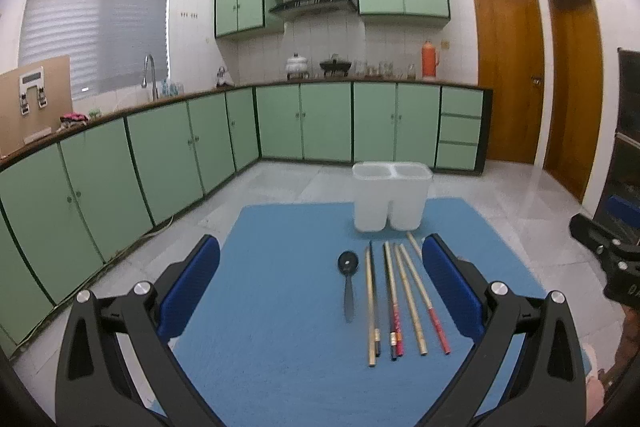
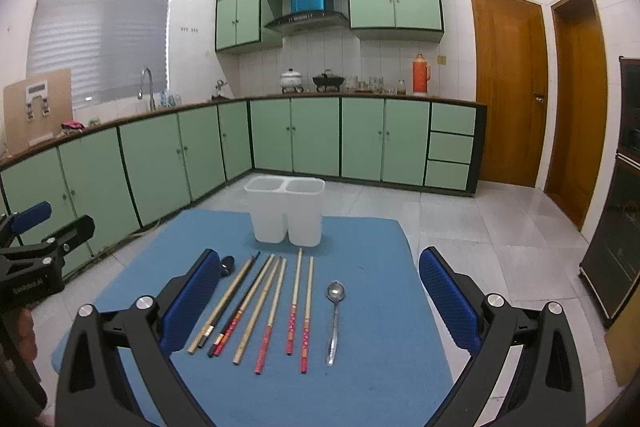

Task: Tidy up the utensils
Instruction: 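Grasp the black spoon with the left tool while the right tool grasps the steel spoon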

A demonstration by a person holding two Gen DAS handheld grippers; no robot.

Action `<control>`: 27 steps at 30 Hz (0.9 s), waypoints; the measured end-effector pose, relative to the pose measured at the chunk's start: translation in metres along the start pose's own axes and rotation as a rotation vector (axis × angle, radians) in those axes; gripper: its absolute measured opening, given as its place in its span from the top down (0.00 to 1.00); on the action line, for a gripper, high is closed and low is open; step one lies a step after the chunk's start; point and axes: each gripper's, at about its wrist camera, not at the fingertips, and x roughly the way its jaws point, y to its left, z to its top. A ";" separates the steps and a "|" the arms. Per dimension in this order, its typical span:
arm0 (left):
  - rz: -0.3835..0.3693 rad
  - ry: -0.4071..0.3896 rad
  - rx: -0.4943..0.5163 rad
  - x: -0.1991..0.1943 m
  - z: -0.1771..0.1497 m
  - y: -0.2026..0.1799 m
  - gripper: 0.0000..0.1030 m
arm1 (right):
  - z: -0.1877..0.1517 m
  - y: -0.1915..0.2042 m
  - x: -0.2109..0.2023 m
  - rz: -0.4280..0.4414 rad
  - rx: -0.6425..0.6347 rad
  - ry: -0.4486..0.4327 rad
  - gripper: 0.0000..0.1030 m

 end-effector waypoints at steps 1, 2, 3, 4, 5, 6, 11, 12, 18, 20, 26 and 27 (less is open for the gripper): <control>0.001 0.017 0.001 0.009 0.000 0.003 0.05 | 0.000 -0.001 0.006 -0.003 -0.002 0.008 0.06; 0.004 0.033 0.003 0.018 -0.001 0.004 0.05 | -0.001 -0.001 0.014 -0.007 -0.004 0.019 0.06; 0.007 0.051 0.008 0.029 -0.001 0.006 0.05 | -0.001 -0.002 0.024 -0.013 -0.005 0.038 0.06; 0.009 0.068 0.014 0.038 -0.001 0.006 0.05 | -0.001 -0.003 0.031 -0.014 -0.006 0.052 0.06; 0.011 0.087 0.021 0.049 -0.001 0.007 0.05 | -0.002 -0.005 0.039 -0.013 -0.007 0.067 0.07; 0.013 0.102 0.027 0.058 -0.003 0.006 0.05 | -0.002 -0.007 0.049 -0.014 -0.008 0.084 0.08; 0.001 0.197 0.048 0.118 -0.005 0.010 0.05 | -0.008 -0.012 0.106 -0.031 -0.030 0.193 0.16; -0.001 0.212 0.051 0.126 -0.006 0.009 0.05 | -0.010 -0.013 0.119 -0.028 -0.032 0.222 0.18; -0.023 0.349 0.065 0.194 -0.019 -0.004 0.05 | -0.031 -0.018 0.188 -0.017 -0.039 0.400 0.37; -0.024 0.393 0.064 0.216 -0.024 -0.006 0.07 | -0.038 -0.020 0.206 -0.009 -0.024 0.456 0.43; -0.051 0.489 0.040 0.257 -0.037 -0.010 0.12 | -0.058 -0.029 0.255 0.005 0.026 0.594 0.50; -0.054 0.501 0.041 0.264 -0.038 -0.012 0.12 | -0.059 -0.029 0.256 0.006 0.027 0.603 0.50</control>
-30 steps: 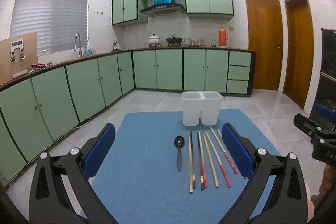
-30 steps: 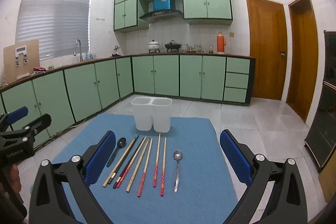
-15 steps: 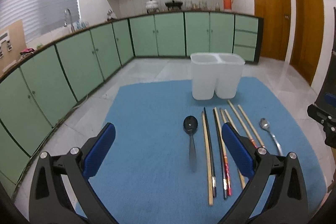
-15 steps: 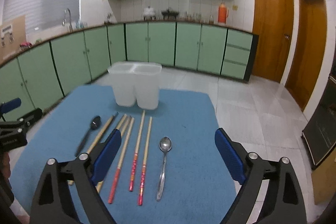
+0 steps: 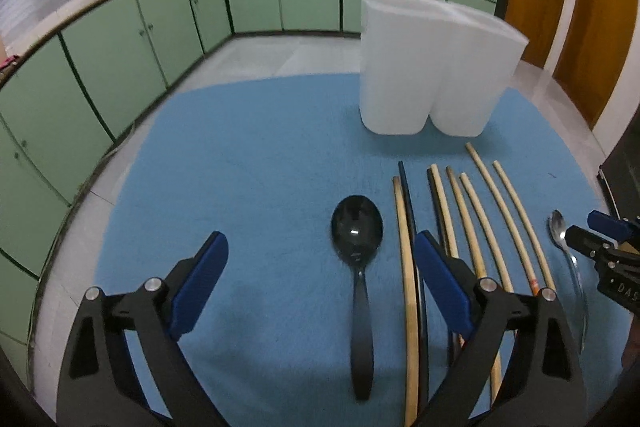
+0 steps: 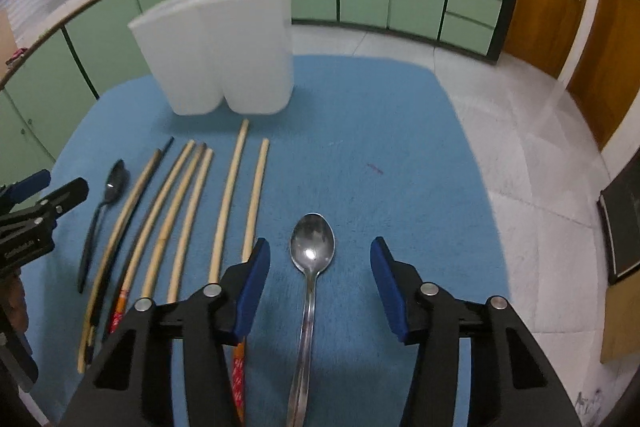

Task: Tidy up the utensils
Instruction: 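Grasp the black spoon with the left tool while the right tool grasps the steel spoon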

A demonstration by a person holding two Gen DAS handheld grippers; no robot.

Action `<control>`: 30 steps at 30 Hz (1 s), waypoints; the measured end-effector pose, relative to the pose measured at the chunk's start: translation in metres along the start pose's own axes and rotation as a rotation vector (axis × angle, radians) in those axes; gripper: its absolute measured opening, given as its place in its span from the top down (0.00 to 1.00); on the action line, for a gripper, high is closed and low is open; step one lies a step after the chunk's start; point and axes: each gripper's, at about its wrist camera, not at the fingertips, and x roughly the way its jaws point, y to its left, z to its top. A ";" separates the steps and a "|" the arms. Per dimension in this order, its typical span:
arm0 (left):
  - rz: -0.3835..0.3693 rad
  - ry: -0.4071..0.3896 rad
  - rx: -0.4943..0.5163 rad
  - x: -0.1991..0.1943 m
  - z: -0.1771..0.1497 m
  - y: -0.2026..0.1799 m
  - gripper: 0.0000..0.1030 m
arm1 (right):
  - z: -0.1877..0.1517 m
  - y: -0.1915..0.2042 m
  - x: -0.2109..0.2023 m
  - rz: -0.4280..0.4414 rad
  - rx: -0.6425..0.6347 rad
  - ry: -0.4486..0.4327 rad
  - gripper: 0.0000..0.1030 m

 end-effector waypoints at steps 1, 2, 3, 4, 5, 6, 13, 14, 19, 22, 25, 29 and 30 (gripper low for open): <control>-0.001 0.009 0.000 0.005 0.001 0.000 0.12 | 0.000 0.000 0.006 -0.001 0.001 0.012 0.51; -0.002 0.015 0.001 0.009 0.003 0.000 0.12 | 0.001 0.000 0.010 0.000 0.002 0.018 0.51; -0.001 0.019 0.001 0.013 0.004 0.000 0.12 | 0.001 -0.001 0.014 0.004 0.004 0.028 0.52; -0.002 0.027 -0.001 0.018 0.005 0.000 0.12 | 0.001 -0.002 0.016 0.008 0.007 0.033 0.52; -0.007 0.036 -0.006 0.023 0.007 0.002 0.12 | 0.002 -0.002 0.020 0.012 0.009 0.041 0.53; -0.015 0.048 -0.012 0.027 0.008 0.004 0.14 | 0.002 -0.002 0.024 0.015 0.012 0.051 0.54; -0.039 0.096 -0.039 0.053 0.009 0.015 0.22 | 0.003 -0.002 0.024 0.012 0.009 0.053 0.54; -0.037 0.089 -0.034 0.054 0.009 0.015 0.22 | 0.002 -0.002 0.023 0.011 0.008 0.052 0.54; -0.051 0.091 -0.026 0.057 0.013 0.013 0.22 | 0.000 0.002 0.021 -0.001 0.008 0.047 0.54; -0.038 0.089 -0.014 0.060 0.013 0.010 0.24 | 0.004 0.004 0.025 -0.013 -0.001 0.048 0.54; -0.046 0.079 -0.010 0.053 0.010 0.004 0.40 | 0.005 0.007 0.026 -0.014 -0.008 0.045 0.62; -0.071 0.060 0.005 0.044 0.004 -0.003 0.68 | 0.005 0.009 0.025 -0.012 -0.016 0.043 0.73; -0.072 0.057 0.004 0.043 -0.001 -0.004 0.68 | 0.005 0.009 0.024 -0.010 -0.013 0.041 0.73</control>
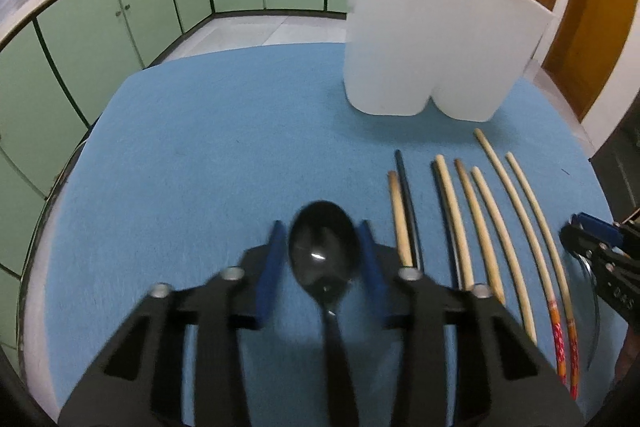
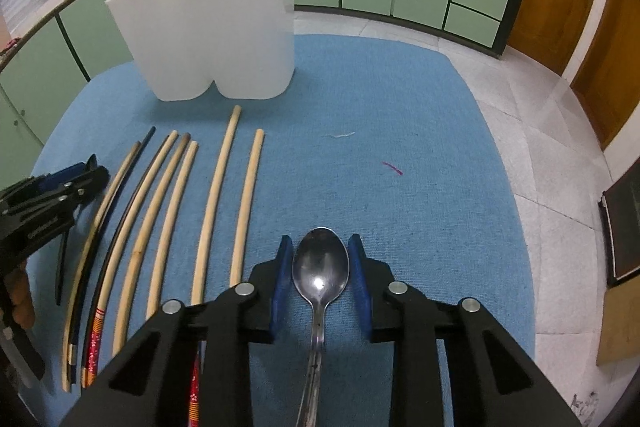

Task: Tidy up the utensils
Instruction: 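Grasp the black spoon with the left tool while the right tool grasps the steel spoon, then lower both spoons into the white holder and open both tools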

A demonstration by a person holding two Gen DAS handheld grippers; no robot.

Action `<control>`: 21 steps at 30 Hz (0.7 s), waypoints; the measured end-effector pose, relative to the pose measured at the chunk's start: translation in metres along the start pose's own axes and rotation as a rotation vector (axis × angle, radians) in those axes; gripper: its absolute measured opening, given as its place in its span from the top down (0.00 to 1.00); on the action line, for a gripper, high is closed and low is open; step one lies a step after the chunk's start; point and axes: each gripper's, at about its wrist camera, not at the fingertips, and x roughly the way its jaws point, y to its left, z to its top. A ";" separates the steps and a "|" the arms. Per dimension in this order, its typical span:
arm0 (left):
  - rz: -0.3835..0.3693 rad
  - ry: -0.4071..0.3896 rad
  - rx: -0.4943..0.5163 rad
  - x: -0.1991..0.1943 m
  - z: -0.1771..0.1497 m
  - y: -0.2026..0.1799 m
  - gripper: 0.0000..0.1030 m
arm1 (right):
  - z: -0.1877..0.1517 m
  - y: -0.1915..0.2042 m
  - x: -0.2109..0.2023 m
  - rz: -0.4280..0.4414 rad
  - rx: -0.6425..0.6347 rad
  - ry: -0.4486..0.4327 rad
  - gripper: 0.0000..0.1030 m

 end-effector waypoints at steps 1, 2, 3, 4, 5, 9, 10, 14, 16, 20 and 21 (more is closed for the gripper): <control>-0.006 -0.004 -0.002 -0.002 -0.003 -0.001 0.68 | 0.000 0.000 0.000 0.003 0.002 -0.001 0.73; -0.012 -0.009 -0.002 -0.004 -0.006 -0.001 0.68 | 0.000 -0.001 -0.001 0.007 0.004 -0.003 0.73; -0.017 -0.012 -0.005 -0.007 -0.006 0.001 0.68 | 0.000 -0.002 -0.002 0.012 0.006 -0.007 0.73; -0.027 -0.024 -0.013 -0.012 -0.008 0.002 0.68 | -0.001 -0.003 -0.005 0.026 0.008 -0.019 0.73; -0.036 -0.042 -0.019 -0.017 -0.008 0.004 0.68 | -0.004 -0.003 -0.010 0.042 0.008 -0.037 0.73; -0.069 -0.193 -0.037 -0.051 -0.009 0.008 0.68 | -0.005 -0.006 -0.036 0.044 -0.010 -0.147 0.73; -0.072 -0.218 -0.039 -0.056 -0.008 0.007 0.68 | -0.004 -0.007 -0.043 0.052 -0.005 -0.178 0.73; -0.090 -0.338 -0.049 -0.080 -0.003 0.005 0.68 | 0.006 -0.013 -0.070 0.111 0.017 -0.276 0.73; -0.109 -0.373 -0.053 -0.089 0.001 0.002 0.68 | 0.012 -0.014 -0.082 0.113 0.018 -0.320 0.73; -0.128 -0.441 -0.044 -0.103 0.021 0.000 0.68 | 0.028 -0.023 -0.107 0.147 0.036 -0.411 0.73; -0.135 -0.459 -0.043 -0.106 0.026 -0.002 0.68 | 0.034 -0.026 -0.114 0.152 0.038 -0.437 0.73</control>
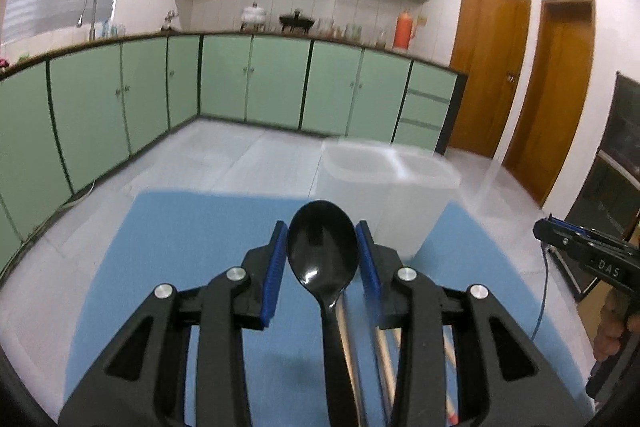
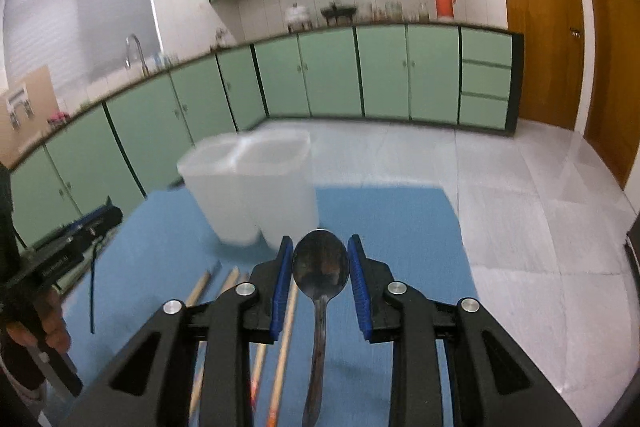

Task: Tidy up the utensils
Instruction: 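Lower both spoons into the white holder and open both tools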

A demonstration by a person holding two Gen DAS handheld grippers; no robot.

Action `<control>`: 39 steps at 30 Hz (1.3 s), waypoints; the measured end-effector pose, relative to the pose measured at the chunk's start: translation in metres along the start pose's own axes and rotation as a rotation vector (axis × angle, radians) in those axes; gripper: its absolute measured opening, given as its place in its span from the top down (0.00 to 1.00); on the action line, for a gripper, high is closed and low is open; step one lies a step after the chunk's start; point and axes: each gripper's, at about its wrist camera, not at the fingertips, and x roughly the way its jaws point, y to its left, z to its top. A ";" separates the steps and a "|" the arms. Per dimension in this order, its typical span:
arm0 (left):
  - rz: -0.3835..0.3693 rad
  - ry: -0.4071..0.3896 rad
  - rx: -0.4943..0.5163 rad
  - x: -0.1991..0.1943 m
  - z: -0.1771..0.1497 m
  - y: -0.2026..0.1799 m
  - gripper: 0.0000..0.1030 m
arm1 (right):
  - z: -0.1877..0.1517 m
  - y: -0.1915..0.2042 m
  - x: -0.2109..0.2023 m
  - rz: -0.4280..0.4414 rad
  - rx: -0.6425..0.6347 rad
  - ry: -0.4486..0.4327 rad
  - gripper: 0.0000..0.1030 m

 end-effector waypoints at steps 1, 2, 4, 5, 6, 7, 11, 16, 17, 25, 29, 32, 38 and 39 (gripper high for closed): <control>-0.013 -0.024 -0.002 0.000 0.009 -0.003 0.68 | 0.008 -0.002 -0.001 0.000 -0.002 -0.019 0.73; -0.024 -0.045 -0.003 0.001 0.017 -0.005 0.68 | 0.016 -0.002 -0.002 0.001 -0.006 -0.041 0.73; -0.035 -0.081 0.002 0.004 0.031 -0.012 0.68 | 0.032 0.000 -0.001 0.006 -0.014 -0.077 0.73; -0.041 -0.106 0.008 0.007 0.040 -0.016 0.68 | 0.042 0.001 0.000 0.009 -0.019 -0.097 0.73; -0.047 -0.131 0.015 0.011 0.048 -0.020 0.68 | 0.052 0.002 0.002 0.012 -0.023 -0.118 0.73; -0.053 -0.147 0.017 0.015 0.056 -0.023 0.68 | 0.060 0.003 0.004 0.013 -0.025 -0.135 0.73; -0.080 -0.202 0.012 0.042 0.087 -0.031 0.68 | 0.088 0.009 0.014 0.017 -0.037 -0.189 0.73; -0.092 -0.242 0.009 0.077 0.119 -0.038 0.68 | 0.120 0.015 0.037 0.017 -0.052 -0.224 0.73; -0.094 -0.248 0.008 0.084 0.124 -0.039 0.68 | 0.123 0.016 0.042 0.016 -0.051 -0.226 0.73; -0.078 -0.246 0.015 0.132 0.127 -0.039 0.68 | 0.141 0.012 0.102 0.005 -0.018 -0.205 0.73; -0.070 -0.213 0.012 0.146 0.115 -0.031 0.68 | 0.136 0.014 0.126 -0.002 -0.017 -0.185 0.73; -0.076 -0.189 -0.006 0.151 0.109 -0.021 0.68 | 0.135 0.015 0.130 0.019 -0.021 -0.174 0.73; -0.080 -0.208 -0.028 0.148 0.106 -0.011 0.68 | 0.152 0.010 0.107 0.096 0.027 -0.234 0.73; -0.078 -0.207 -0.027 0.149 0.105 -0.011 0.68 | 0.153 0.010 0.106 0.090 0.024 -0.242 0.73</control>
